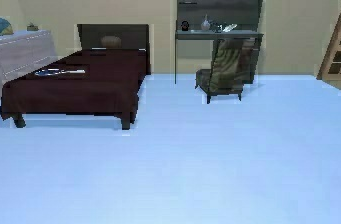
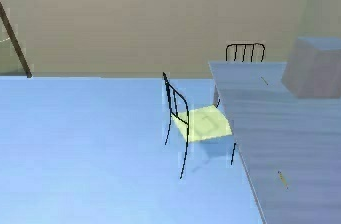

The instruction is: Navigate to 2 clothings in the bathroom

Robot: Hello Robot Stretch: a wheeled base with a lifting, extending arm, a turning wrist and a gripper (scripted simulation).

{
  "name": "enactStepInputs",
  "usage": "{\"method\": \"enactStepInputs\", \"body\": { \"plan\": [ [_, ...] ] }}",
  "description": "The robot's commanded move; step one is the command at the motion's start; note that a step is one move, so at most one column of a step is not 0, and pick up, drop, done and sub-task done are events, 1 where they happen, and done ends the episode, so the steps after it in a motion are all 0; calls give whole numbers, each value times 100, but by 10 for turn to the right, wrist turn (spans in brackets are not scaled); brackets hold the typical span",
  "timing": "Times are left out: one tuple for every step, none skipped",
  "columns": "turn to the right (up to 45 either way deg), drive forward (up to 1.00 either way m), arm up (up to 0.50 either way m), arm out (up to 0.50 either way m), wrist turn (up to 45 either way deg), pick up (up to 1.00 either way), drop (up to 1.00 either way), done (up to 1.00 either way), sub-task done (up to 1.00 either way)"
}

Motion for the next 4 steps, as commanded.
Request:
{"method": "enactStepInputs", "body": {
  "plan": [
    [0,30,0,0,0,0,0,0,0],
    [-450,0,0,0,0,0,0,0,0],
    [-420,0,0,0,0,0,0,0,0],
    [0,15,0,0,0,0,0,0,0]
  ]
}}
